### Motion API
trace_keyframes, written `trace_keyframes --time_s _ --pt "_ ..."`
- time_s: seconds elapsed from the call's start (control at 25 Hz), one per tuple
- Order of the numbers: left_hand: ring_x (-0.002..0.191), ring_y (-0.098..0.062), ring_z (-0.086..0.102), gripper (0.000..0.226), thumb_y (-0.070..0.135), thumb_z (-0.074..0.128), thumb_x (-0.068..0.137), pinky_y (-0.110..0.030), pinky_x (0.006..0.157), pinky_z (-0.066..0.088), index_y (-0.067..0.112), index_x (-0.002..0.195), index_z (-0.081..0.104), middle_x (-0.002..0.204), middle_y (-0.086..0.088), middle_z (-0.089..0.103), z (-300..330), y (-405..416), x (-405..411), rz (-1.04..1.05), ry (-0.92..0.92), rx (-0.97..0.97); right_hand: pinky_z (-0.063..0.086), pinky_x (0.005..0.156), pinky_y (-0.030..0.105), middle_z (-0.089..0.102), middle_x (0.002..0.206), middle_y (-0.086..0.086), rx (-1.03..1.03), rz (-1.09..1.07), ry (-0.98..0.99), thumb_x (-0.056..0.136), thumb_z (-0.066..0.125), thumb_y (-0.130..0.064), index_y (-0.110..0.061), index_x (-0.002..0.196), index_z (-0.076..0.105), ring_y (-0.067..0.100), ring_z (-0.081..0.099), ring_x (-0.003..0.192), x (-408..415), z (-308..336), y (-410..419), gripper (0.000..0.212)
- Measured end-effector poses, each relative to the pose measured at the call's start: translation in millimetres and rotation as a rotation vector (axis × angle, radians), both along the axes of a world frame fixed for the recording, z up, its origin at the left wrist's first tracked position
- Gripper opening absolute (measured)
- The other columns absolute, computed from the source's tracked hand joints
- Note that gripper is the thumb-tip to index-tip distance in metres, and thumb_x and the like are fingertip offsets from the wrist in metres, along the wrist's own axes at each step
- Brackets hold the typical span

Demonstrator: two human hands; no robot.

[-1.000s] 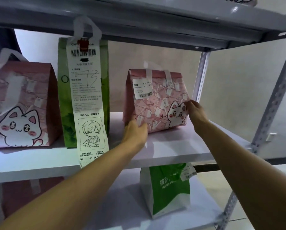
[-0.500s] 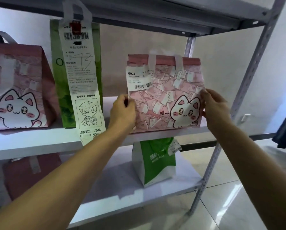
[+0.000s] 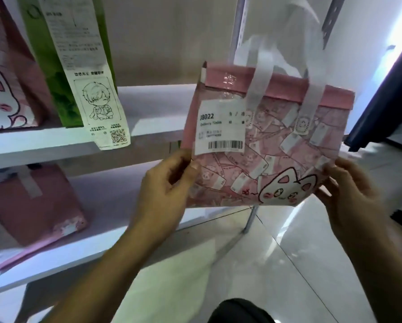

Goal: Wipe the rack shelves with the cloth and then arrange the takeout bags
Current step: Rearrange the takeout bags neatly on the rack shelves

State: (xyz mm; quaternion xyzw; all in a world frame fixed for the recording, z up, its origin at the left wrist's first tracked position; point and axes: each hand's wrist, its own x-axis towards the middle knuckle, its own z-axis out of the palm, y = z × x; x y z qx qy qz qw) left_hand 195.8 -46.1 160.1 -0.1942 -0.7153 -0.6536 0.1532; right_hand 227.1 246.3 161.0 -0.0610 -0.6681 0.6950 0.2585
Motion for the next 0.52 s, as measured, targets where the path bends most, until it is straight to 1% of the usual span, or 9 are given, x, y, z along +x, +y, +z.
trace_keyframes --time_s 0.08,0.16,0.24,0.28,0.32,0.4,0.44,0.48,0.52 --pt "0.101 -0.005 0.07 0.019 0.035 0.053 0.098 -0.018 0.077 0.057 0.039 0.109 0.068 0.109 0.016 0.074 -37 1 15 -0.024 -0.054 -0.061 0.06 0.085 0.033 0.072 0.102 0.002 -0.019 -0.015 -0.032 0.104 0.046 -0.02 -0.03 0.091 0.072 0.022 0.068 0.103 15 -38 1 0.031" --pt "0.099 -0.003 0.07 0.019 0.028 0.054 0.101 -0.013 0.073 0.055 0.038 0.108 0.068 0.107 0.019 0.074 -74 -2 23 -0.002 -0.137 -0.063 0.059 0.091 0.04 0.071 0.107 0.009 -0.021 -0.011 -0.099 0.103 0.048 -0.02 -0.02 0.099 0.07 0.031 0.066 0.107 17 -80 1 0.023" --pt "0.096 0.0 0.069 0.022 0.024 0.054 0.102 -0.01 0.07 0.053 0.039 0.105 0.069 0.104 0.021 0.073 -106 -11 25 0.044 -0.22 -0.057 0.057 0.095 0.049 0.068 0.113 0.018 -0.039 0.019 -0.17 0.102 0.051 -0.019 -0.01 0.106 0.067 0.036 0.065 0.11 10 -118 -9 0.019" --pt "0.096 0.0 0.069 0.021 0.023 0.054 0.102 -0.01 0.07 0.052 0.038 0.104 0.069 0.104 0.02 0.073 -120 -19 25 0.07 -0.255 -0.062 0.057 0.094 0.048 0.067 0.115 0.021 -0.051 0.041 -0.193 0.102 0.051 -0.017 -0.008 0.106 0.067 0.035 0.065 0.108 4 -135 -18 0.018" --pt "0.095 0.0 0.069 0.02 0.023 0.054 0.102 -0.011 0.07 0.052 0.036 0.104 0.069 0.103 0.018 0.073 -134 -27 23 0.095 -0.283 -0.062 0.059 0.09 0.044 0.067 0.114 0.022 -0.064 0.061 -0.204 0.102 0.052 -0.015 -0.01 0.104 0.068 0.032 0.066 0.104 -2 -148 -28 0.017" --pt "0.094 -0.003 0.07 0.02 0.02 0.053 0.102 -0.013 0.073 0.053 0.031 0.104 0.069 0.102 0.015 0.074 -158 -45 19 0.157 -0.328 -0.045 0.062 0.078 0.032 0.07 0.108 0.015 -0.077 0.117 -0.214 0.102 0.052 -0.012 -0.017 0.098 0.072 0.025 0.067 0.099 -18 -168 -51 0.02" --pt "0.094 -0.003 0.069 0.02 0.018 0.053 0.103 -0.014 0.074 0.052 0.03 0.103 0.069 0.101 0.014 0.074 -168 -55 17 0.198 -0.338 -0.031 0.061 0.075 0.029 0.071 0.106 0.01 -0.073 0.153 -0.219 0.102 0.053 -0.012 -0.019 0.097 0.073 0.023 0.068 0.098 -27 -175 -62 0.022" --pt "0.093 -0.002 0.069 0.021 0.017 0.052 0.103 -0.013 0.074 0.052 0.03 0.103 0.069 0.101 0.014 0.074 -177 -66 15 0.243 -0.346 -0.023 0.061 0.076 0.028 0.072 0.106 0.007 -0.06 0.193 -0.225 0.102 0.053 -0.013 -0.021 0.098 0.073 0.022 0.069 0.098 -38 -183 -74 0.022" --pt "0.092 -0.001 0.068 0.02 0.018 0.052 0.103 -0.012 0.074 0.051 0.03 0.103 0.068 0.101 0.014 0.074 -184 -77 12 0.285 -0.35 -0.023 0.061 0.078 0.03 0.073 0.106 0.005 -0.046 0.229 -0.228 0.102 0.053 -0.015 -0.022 0.098 0.074 0.023 0.07 0.1 -48 -189 -87 0.022"
